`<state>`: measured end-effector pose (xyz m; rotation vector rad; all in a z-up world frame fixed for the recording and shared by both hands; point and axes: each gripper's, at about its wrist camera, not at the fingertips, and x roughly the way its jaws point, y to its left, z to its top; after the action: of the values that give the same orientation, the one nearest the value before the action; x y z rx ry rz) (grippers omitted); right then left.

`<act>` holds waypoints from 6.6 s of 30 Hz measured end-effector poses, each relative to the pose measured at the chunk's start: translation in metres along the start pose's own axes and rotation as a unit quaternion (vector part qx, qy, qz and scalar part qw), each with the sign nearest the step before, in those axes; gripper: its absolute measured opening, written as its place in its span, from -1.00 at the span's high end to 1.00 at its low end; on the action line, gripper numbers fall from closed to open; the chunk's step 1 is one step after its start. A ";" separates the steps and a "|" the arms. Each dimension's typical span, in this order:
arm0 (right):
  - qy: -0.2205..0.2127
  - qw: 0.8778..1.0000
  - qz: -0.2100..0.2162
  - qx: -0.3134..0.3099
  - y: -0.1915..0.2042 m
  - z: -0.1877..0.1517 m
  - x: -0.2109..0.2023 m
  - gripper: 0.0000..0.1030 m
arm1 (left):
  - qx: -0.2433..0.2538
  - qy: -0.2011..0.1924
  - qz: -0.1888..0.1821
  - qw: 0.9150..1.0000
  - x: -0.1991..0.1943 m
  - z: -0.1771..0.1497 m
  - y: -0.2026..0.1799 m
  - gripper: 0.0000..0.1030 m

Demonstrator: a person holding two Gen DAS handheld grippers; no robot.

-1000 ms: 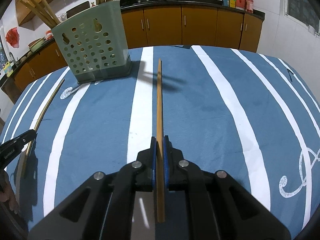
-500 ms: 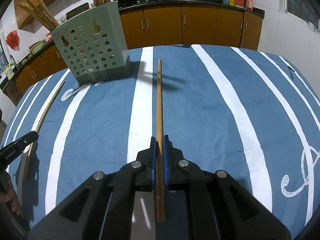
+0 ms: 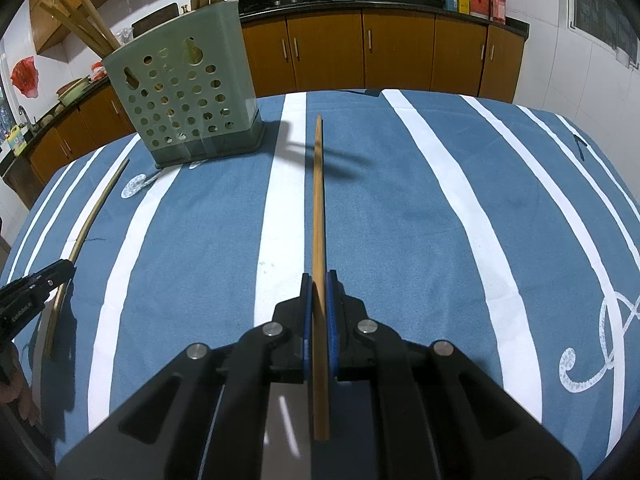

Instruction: Organize utensils

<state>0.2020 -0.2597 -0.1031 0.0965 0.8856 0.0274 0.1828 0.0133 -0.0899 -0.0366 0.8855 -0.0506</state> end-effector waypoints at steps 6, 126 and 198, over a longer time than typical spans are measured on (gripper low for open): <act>0.000 1.000 0.001 0.002 -0.001 -0.001 -0.001 0.84 | 0.002 0.000 0.001 1.000 -0.001 0.000 0.001 0.78; -0.336 0.939 0.070 0.002 0.027 0.042 -0.234 -0.92 | -0.032 -0.336 -0.028 0.941 -0.214 0.054 0.005 -0.90; -0.227 0.973 0.012 -0.032 0.041 -0.075 -0.182 -0.92 | 0.010 -0.247 0.019 0.969 -0.182 -0.068 -0.023 -0.97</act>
<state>0.0291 -0.2246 -0.0055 0.0493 0.4248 0.0539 0.0144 0.0007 0.0085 -0.0127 0.3865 -0.0129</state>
